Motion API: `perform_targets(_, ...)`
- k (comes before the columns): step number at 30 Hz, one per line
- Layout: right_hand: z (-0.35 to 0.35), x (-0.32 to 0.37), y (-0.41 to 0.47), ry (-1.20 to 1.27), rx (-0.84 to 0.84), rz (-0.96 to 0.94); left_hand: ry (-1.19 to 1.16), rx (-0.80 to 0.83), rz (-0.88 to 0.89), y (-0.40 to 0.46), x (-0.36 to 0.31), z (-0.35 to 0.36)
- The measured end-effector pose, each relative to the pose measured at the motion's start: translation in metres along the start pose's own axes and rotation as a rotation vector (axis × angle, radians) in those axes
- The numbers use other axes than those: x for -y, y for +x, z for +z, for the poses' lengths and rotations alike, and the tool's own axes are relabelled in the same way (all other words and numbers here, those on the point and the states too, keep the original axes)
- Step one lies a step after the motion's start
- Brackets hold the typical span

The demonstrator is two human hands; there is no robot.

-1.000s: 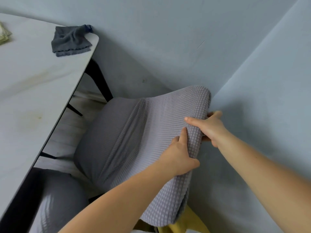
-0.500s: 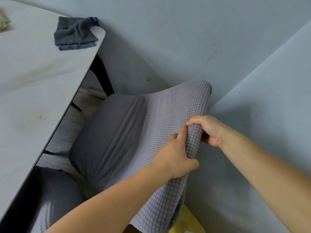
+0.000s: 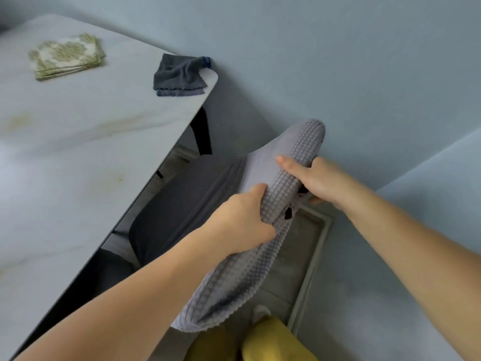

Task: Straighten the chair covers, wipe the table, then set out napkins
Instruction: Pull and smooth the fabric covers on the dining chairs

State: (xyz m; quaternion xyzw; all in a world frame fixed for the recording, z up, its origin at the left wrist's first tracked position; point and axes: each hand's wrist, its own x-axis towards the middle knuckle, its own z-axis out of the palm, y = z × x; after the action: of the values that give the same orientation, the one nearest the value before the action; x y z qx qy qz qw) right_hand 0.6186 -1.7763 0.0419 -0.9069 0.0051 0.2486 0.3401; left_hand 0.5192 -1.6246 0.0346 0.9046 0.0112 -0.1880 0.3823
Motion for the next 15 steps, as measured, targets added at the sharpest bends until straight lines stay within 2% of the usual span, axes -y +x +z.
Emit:
perform_targets(2,-0.01,0.005,0.002,-0.352,-0.374,-0.275,0.004,-0.065,-0.009,-0.004,0.006,-0.011)
perform_targets(3,-0.016,0.009,0.003,-0.435,-0.472,-0.472,-0.004,-0.089,-0.015,-0.004,0.01,-0.015)
perform_targets(4,-0.021,0.017,0.006,-0.473,-0.454,-0.658,-0.018,-0.111,-0.024,-0.005,0.013,-0.02)
perform_targets(6,-0.032,0.032,0.015,-0.578,-0.151,-0.869,-0.028,-0.104,-0.029,-0.004,0.017,-0.025)
perform_targets(9,-0.04,0.06,0.038,-0.917,0.401,-0.836,-0.024,-0.05,-0.057,0.0,0.017,-0.029)
perform_targets(10,-0.037,0.069,0.046,-1.039,0.5,-0.853,-0.025,-0.035,-0.078,0.002,0.015,-0.03)
perform_targets(12,-0.024,0.075,0.056,-1.229,0.568,-0.973,0.007,0.012,-0.107,0.004,0.014,-0.03)
perform_targets(15,-0.014,0.073,0.068,-1.303,0.759,-1.133,0.046,0.053,-0.206,0.002,0.006,-0.022)
